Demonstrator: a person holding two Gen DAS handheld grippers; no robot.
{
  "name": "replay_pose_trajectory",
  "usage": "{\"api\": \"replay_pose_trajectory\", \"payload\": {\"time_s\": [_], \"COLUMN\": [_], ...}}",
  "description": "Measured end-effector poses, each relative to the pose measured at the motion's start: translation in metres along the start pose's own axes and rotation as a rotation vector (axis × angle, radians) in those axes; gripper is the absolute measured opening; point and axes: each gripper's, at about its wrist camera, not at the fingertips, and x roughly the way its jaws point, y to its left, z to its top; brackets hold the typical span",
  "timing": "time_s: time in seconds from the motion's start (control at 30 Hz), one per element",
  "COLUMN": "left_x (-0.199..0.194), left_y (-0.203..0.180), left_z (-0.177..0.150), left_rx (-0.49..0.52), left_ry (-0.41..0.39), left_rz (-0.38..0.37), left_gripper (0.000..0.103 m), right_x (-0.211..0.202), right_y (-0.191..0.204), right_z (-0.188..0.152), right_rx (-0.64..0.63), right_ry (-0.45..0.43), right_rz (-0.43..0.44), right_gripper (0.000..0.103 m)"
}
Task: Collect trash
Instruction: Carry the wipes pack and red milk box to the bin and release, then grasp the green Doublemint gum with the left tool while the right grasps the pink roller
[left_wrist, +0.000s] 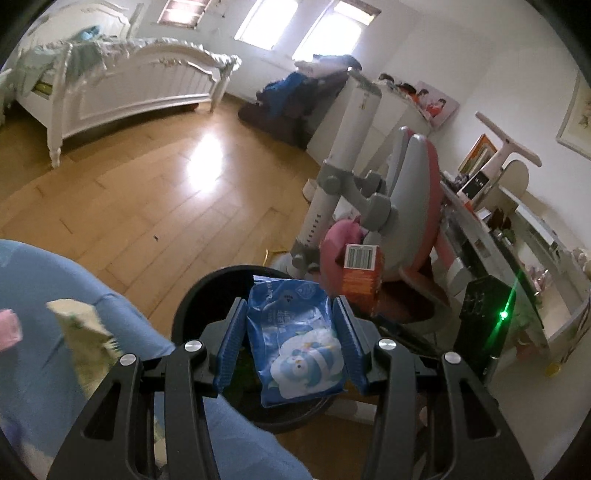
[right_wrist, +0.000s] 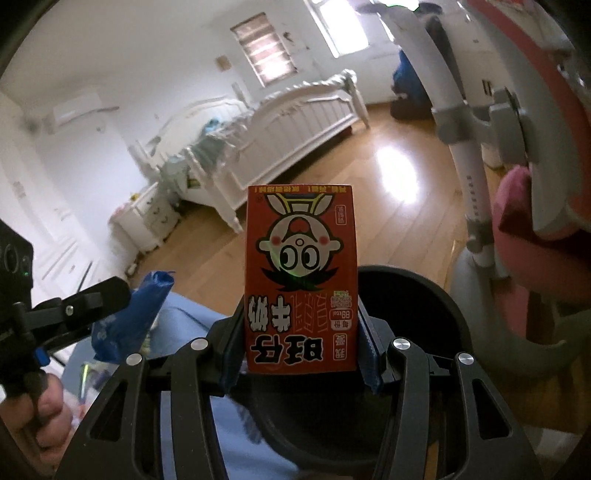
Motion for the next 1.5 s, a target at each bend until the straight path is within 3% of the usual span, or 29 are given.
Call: {"api": "replay_pose_trajectory", "payload": {"time_s": [0.37,0.4,0.43,0.5,0.8,0.9,1.07,1.23,1.33,1.5], "left_x": [0.040,0.042,0.043,0.041,-0.018,-0.056,-0.135,-0.208,-0.224,-0.209], "left_y": [-0.004,-0.005,-0.005,-0.006,-0.013,-0.013,0.016,0.089,0.136,0.192], "left_z": [0.006,0.008,0.007,0.009,0.001,-0.007,-0.025,-0.054,-0.072,-0.097], "left_rx": [0.007,0.007,0.004,-0.002,-0.005,-0.003,-0.047,-0.193,-0.270,-0.371], "left_ry": [0.059,0.063,0.067,0.056,0.011,-0.027,-0.118,-0.190,-0.152,-0.038], "left_rz": [-0.002,0.001,0.005,-0.001,-0.022,-0.016,0.070,0.249,0.376,0.431], "left_gripper": [0.050,0.054,0.068,0.084,0.085,0.085,0.085,0.085,0.084,0.083], "right_x": [0.029,0.030,0.029,0.026,-0.001,-0.011,-0.021,-0.020,-0.014,0.015], "right_y": [-0.044,-0.046,-0.048,-0.052,-0.033,-0.011,0.047,0.122,0.172,0.262], "right_z": [0.008,0.008,0.009,0.010,0.002,-0.001,-0.007,-0.006,-0.005,-0.016], "right_rx": [0.071,0.076,0.086,0.096,0.103,0.076,-0.018,-0.165,-0.278,-0.490], "right_ry": [0.051,0.050,0.035,0.013,0.008,0.014,0.046,0.096,0.132,0.243], "right_rz": [-0.012,-0.018,-0.025,-0.026,0.007,0.036,0.104,0.180,0.215,0.231], "right_gripper": [0.055,0.070,0.082,0.083,0.083,0.083,0.083,0.083,0.083,0.083]}}
